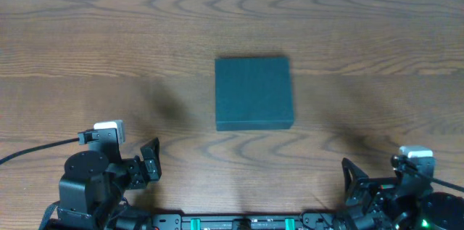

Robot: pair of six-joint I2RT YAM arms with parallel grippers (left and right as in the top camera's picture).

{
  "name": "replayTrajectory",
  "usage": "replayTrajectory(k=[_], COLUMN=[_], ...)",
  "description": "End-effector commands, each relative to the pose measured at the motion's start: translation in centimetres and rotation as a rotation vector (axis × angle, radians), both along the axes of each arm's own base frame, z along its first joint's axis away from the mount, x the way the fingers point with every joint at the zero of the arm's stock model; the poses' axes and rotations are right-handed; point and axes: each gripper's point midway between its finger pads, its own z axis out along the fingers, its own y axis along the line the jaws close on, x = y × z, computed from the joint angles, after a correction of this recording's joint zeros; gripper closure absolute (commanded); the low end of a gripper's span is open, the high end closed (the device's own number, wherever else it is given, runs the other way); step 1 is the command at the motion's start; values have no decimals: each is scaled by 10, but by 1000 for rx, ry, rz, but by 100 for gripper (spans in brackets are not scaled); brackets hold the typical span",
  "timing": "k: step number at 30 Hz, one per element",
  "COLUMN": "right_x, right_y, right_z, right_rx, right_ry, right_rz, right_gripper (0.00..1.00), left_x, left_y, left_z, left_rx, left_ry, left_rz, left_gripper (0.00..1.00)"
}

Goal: Pack container

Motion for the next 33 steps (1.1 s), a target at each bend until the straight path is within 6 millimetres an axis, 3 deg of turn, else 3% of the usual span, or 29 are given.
replayTrajectory(k=[1,6,8,11,16,24,33], right_x=[3,28,37,34,30,25,19], right_y=[-4,3,6,5,5,20,19], right_z=[-1,-22,-52,-93,-135,-155,-174], right_rx=[-23,-50,-95,-127,-143,-216,-220], right_ry=[-10,-65,-73,-42,2,37,105], right_rz=[-13,9,37,54,63,227,230], right_gripper=[1,1,1,1,1,1,1], left_x=[0,0,0,0,0,0,0], left_y=[4,4,4,4,4,4,4], left_z=[-2,-2,-2,-2,-2,-2,-2], left_rx=[5,5,5,5,5,5,5], left_ry=[4,4,4,4,4,4,4], left_rz=[22,22,22,22,22,22,22], left_gripper=[5,5,5,5,5,5,5])
